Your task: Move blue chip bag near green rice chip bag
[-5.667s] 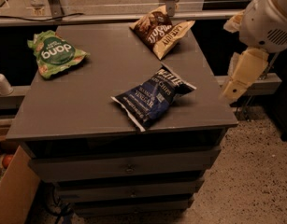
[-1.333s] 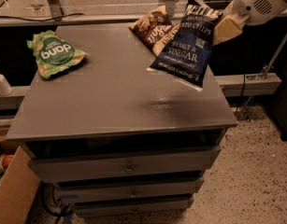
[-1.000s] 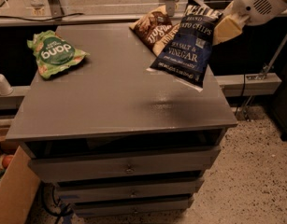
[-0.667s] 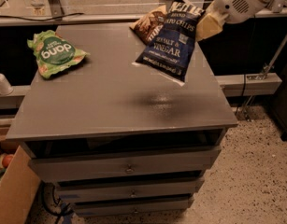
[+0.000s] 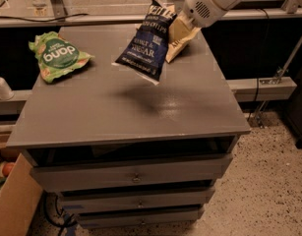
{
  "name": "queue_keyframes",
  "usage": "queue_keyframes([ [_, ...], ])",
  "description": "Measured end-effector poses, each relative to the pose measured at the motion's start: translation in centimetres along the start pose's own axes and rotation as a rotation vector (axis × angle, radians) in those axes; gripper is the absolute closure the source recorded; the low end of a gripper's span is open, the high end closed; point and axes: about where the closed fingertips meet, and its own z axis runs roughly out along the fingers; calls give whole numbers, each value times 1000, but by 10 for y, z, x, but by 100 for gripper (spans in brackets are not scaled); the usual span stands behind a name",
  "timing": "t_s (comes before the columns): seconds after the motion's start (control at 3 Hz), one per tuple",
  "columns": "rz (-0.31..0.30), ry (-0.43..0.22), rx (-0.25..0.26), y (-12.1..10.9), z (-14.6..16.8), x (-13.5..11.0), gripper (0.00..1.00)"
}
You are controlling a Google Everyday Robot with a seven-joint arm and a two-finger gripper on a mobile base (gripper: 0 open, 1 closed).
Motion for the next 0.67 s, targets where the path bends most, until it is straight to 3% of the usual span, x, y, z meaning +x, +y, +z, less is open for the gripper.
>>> queue_keyframes([
  [0.67, 25, 7, -58, 9, 74, -27, 100],
])
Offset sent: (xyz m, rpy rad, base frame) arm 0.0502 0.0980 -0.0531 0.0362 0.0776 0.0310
